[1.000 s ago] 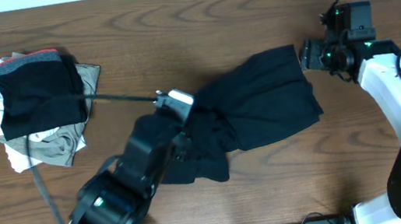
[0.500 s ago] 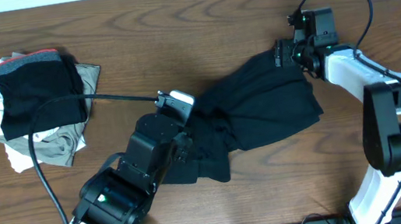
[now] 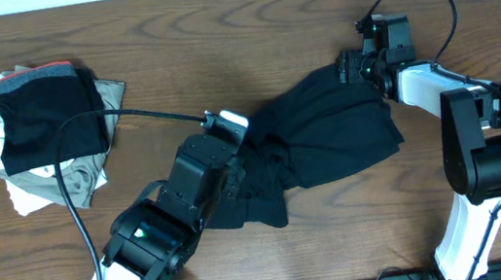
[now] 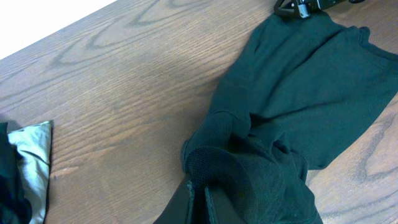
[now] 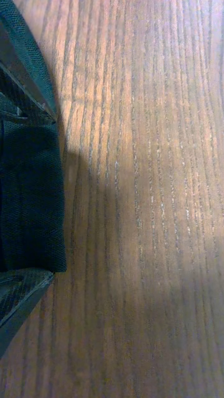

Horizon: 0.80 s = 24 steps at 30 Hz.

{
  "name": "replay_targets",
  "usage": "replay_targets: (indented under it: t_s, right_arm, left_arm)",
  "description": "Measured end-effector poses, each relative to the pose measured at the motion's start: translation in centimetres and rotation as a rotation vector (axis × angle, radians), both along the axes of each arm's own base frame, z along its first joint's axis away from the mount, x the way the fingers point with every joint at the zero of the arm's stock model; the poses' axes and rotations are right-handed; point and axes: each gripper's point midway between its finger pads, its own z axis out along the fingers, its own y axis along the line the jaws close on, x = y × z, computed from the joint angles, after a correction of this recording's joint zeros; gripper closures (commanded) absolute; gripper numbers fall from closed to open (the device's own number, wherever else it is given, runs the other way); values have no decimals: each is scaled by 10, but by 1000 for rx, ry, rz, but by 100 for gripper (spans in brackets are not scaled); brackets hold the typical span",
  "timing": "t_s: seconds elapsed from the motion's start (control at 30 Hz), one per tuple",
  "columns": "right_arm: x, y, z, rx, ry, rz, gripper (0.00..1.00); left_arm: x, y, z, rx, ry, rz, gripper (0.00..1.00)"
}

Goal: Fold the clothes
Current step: 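Pull the T-shirt apart with both grippers, stretching it lengthwise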

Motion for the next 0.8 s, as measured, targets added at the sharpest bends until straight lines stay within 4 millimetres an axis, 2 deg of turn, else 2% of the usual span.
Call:
replay_targets:
  t_s: [0.27,0.33,0.4,0.43,0.47,0.5,0.57,0.8]
  right_arm:
    - [2,-2,-3,-7,-7,-6,29]
    - [5,-2,-3,-9,-11,-9,33]
    - [6,-3,-3,-12,-13,-11,41]
    - [6,-4,-4,-14,-11,-21,56]
    - [6,-4,-4,-16,-13,-18,64]
    - [7,-5,-5,-19,-10,-21,81]
    - [7,-6,-8,-20,-6,-27,99]
    - [5,-6,-9,-18,6,-35,99]
  left_arm:
    - [0,0,-1,3,3,0,94]
    - [0,0,-1,2,3,0,94]
    - [0,0,-1,2,3,0,94]
    - [0,0,-1,2,3,0,94]
    - [0,0,-1,3,3,0,94]
    - [0,0,-1,2,2,0,94]
    - [0,0,-1,2,2,0,94]
    - [0,0,-1,2,3,0,94]
